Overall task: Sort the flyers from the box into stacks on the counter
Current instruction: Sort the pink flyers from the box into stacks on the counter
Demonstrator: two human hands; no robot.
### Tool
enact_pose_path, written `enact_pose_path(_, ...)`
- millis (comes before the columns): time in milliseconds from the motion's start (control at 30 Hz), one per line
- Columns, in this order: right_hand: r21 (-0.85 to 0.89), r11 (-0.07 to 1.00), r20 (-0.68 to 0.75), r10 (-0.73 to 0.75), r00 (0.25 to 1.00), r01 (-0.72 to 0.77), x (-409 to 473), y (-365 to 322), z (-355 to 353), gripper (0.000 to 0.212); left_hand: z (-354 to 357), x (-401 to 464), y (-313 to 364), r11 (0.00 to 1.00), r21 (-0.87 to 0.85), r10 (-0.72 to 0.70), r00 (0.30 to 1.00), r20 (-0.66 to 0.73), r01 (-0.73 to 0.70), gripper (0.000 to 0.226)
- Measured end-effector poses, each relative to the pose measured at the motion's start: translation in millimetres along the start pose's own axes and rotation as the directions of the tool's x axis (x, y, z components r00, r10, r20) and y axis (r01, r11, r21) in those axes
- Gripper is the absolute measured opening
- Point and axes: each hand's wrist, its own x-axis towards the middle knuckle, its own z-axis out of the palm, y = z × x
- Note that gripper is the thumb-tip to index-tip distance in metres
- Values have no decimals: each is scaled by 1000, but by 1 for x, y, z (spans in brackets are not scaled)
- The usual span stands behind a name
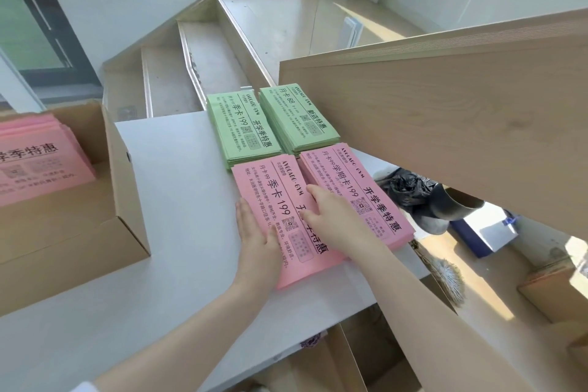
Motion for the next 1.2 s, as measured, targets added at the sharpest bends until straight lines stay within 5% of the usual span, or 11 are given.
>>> enact_pose_path(333, 10, 999, -29, 35, 999, -35, 3, 0, 8, 38, -9, 3, -2, 993, -107, -43, 996, 73, 51, 68)
enact_pose_path(467, 78, 997, -204, 22, 979, -6, -3, 1, -12, 33, -18, 6, 14, 995, 43, 91, 996, 4, -91, 70)
enact_pose_path(567, 174, 983, -262, 100, 960, -55, 3, 15, -36, 31, -15, 21, 43, 984, 57, 162, 977, 141, -171, 57)
enact_pose_path(733, 348, 919, -147, 249, 957, -186, 43, 45, -55, 40, 32, 53, 85, 982, -102, -116, 931, 346, 160, 51)
enact_pose_path(933, 437, 841, 27, 343, 939, -320, 79, 63, -63, 47, 71, 90, 78, 857, -227, -394, 872, 290, 463, 54)
enact_pose_path(1200, 532, 790, 65, 321, 945, -305, 85, 71, -60, 31, 74, 88, 91, 799, -305, -445, 851, 279, 518, 46)
